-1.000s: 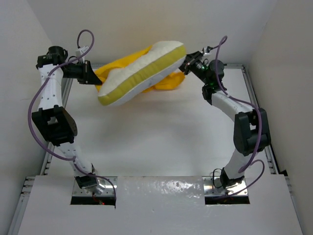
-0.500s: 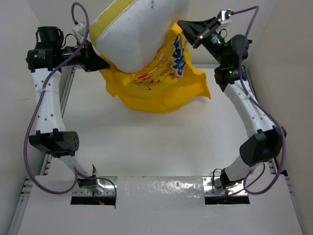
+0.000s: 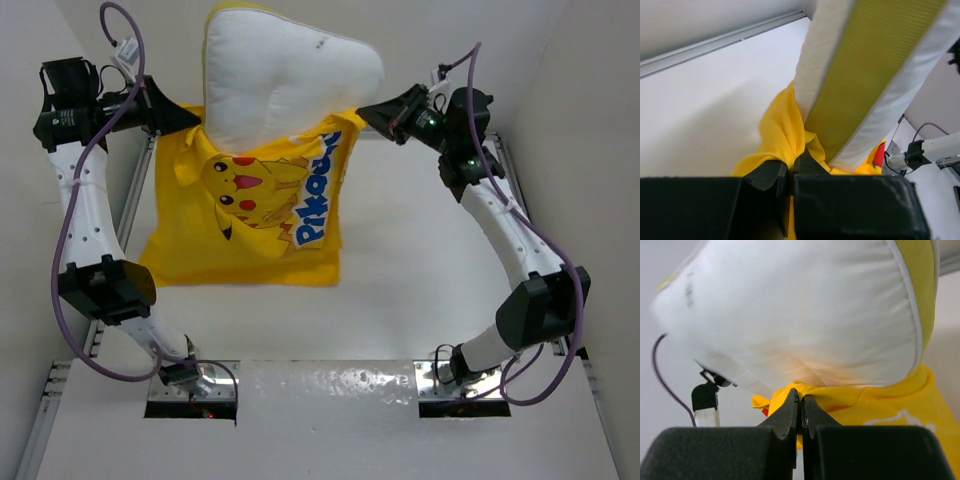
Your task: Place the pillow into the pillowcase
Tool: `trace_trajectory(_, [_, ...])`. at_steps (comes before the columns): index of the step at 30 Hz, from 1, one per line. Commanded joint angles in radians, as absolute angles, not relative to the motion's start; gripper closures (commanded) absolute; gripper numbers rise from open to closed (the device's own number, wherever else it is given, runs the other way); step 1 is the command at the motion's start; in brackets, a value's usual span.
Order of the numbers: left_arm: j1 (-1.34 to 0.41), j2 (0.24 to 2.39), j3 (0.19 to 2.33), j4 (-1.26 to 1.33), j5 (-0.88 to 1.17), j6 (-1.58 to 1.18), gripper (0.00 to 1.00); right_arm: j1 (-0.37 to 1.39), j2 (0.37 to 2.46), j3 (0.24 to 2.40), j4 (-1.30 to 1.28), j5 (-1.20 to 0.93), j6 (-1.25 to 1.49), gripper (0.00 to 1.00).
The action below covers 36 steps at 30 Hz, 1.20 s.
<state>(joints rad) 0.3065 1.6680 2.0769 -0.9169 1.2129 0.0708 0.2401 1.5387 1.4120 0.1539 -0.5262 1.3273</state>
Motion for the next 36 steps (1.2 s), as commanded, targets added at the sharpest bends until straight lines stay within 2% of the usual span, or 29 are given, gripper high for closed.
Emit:
trace_trajectory(1, [0.330, 1.643, 2.179, -0.892, 1.171, 0.128, 1.00, 0.180, 1.451, 1.557, 0.186, -0.511, 1.195, 1.00])
trace_trajectory(3, [0.330, 1.618, 2.186, -0.891, 1.122, 0.181, 1.00, 0.176, 1.416, 1.525, 0.186, -0.496, 1.158, 1.00])
trace_trajectory(6, [0.330, 1.566, 2.128, -0.694, 1.153, 0.053, 1.00, 0.170, 1.431, 1.549, 0.200, -0.483, 1.126, 1.00])
trace_trajectory(7, [0.330, 1.559, 2.169, -0.558, 1.160, 0.013, 1.00, 0.169, 1.456, 1.698, 0.123, -0.480, 1.094, 1.00])
trace_trajectory(8, [0.337, 1.565, 2.209, -0.495, 1.166, -0.108, 1.00, 0.169, 1.489, 1.700, 0.123, -0.474, 1.009, 1.00])
trace_trajectory(10, [0.373, 1.574, 2.294, -0.259, 1.201, -0.251, 1.00, 0.167, 1.575, 2.034, -0.079, -0.465, 0.935, 1.00])
trace_trajectory(12, [0.379, 1.554, 2.278, -0.209, 1.204, -0.344, 1.00, 0.169, 1.537, 2.004, -0.083, -0.463, 0.933, 1.00])
trace_trajectory(14, [0.351, 1.504, 2.130, -0.307, 1.175, -0.260, 1.00, 0.167, 1.456, 1.722, 0.055, -0.439, 0.971, 1.00])
trace_trajectory(15, [0.342, 1.505, 2.061, -0.225, 1.154, -0.288, 1.00, 0.164, 1.430, 1.666, 0.083, -0.407, 0.969, 1.00])
trace_trajectory(16, [0.360, 1.517, 2.081, -0.089, 1.163, -0.373, 1.00, 0.152, 1.459, 1.771, 0.036, -0.382, 0.953, 1.00])
trace_trajectory(17, [0.401, 1.604, 2.148, 0.087, 1.175, -0.693, 1.00, 0.140, 1.515, 1.936, -0.038, -0.377, 0.895, 1.00])
trace_trajectory(18, [0.475, 1.677, 2.286, 0.251, 1.177, -0.856, 1.00, 0.132, 1.591, 2.136, -0.128, -0.364, 0.850, 1.00])
trace_trajectory(19, [0.504, 1.775, 2.677, 0.341, 1.128, -0.938, 1.00, 0.132, 1.749, 2.545, -0.269, -0.342, 0.815, 1.00])
trace_trajectory(20, [0.514, 1.846, 2.759, 0.322, 1.121, -0.892, 1.00, 0.130, 1.790, 2.663, -0.314, -0.316, 0.793, 1.00])
trace_trajectory(21, [0.473, 1.803, 2.628, -0.017, 1.102, -0.724, 1.00, 0.129, 1.792, 2.690, -0.363, -0.311, 0.776, 1.00])
trace_trajectory(22, [0.428, 1.626, 2.430, -0.196, 1.063, -0.375, 1.00, 0.130, 1.688, 2.513, -0.450, -0.317, 0.722, 1.00])
trace_trajectory(23, [0.323, 1.514, 2.190, -0.236, 1.031, -0.254, 1.00, 0.149, 1.590, 2.276, -0.408, -0.331, 0.712, 1.00])
trace_trajectory(24, [0.295, 1.435, 1.815, -0.218, 0.969, -0.179, 1.00, 0.156, 1.471, 1.985, -0.268, -0.321, 0.730, 1.00])
trace_trajectory(25, [0.285, 1.408, 1.766, -0.224, 0.956, -0.164, 1.00, 0.140, 1.328, 1.517, 0.069, -0.298, 0.861, 1.00])
trace_trajectory(26, [0.301, 1.458, 1.822, -0.263, 0.960, -0.166, 1.00, 0.111, 1.335, 1.491, 0.084, -0.285, 0.885, 1.00])
trace_trajectory(27, [0.320, 1.638, 2.208, -0.425, 0.953, -0.190, 1.00, 0.098, 1.377, 1.757, -0.087, -0.307, 0.808, 1.00])
trace_trajectory(28, [0.386, 1.740, 2.484, -0.449, 0.956, -0.275, 1.00, 0.097, 1.493, 1.942, -0.168, -0.289, 0.751, 1.00])
trace_trajectory(29, [0.437, 1.825, 2.834, -0.220, 0.974, -0.407, 1.00, 0.097, 1.550, 2.136, -0.223, -0.272, 0.717, 1.00])
trace_trajectory(30, [0.480, 1.865, 2.856, -0.063, 1.035, -0.671, 1.00, 0.098, 1.601, 2.415, -0.271, -0.253, 0.703, 1.00])
trace_trajectory(31, [0.491, 1.829, 2.794, 0.046, 1.064, -0.696, 1.00, 0.095, 1.627, 2.478, -0.293, -0.244, 0.692, 1.00])
trace_trajectory(32, [0.448, 1.762, 2.514, -0.120, 1.086, -0.607, 1.00, 0.097, 1.596, 2.474, -0.320, -0.239, 0.680, 1.00])
trace_trajectory(33, [0.389, 1.571, 2.314, -0.224, 1.018, -0.281, 1.00, 0.097, 1.536, 2.225, -0.322, -0.258, 0.669, 1.00])
trace_trajectory(35, [0.259, 1.417, 1.833, -0.240, 0.825, -0.114, 1.00, 0.100, 1.296, 1.741, -0.066, -0.244, 0.746, 1.00])
trace_trajectory(36, [0.258, 1.449, 1.862, -0.247, 0.847, -0.127, 1.00, 0.088, 1.284, 1.582, 0.034, -0.224, 0.793, 1.00])
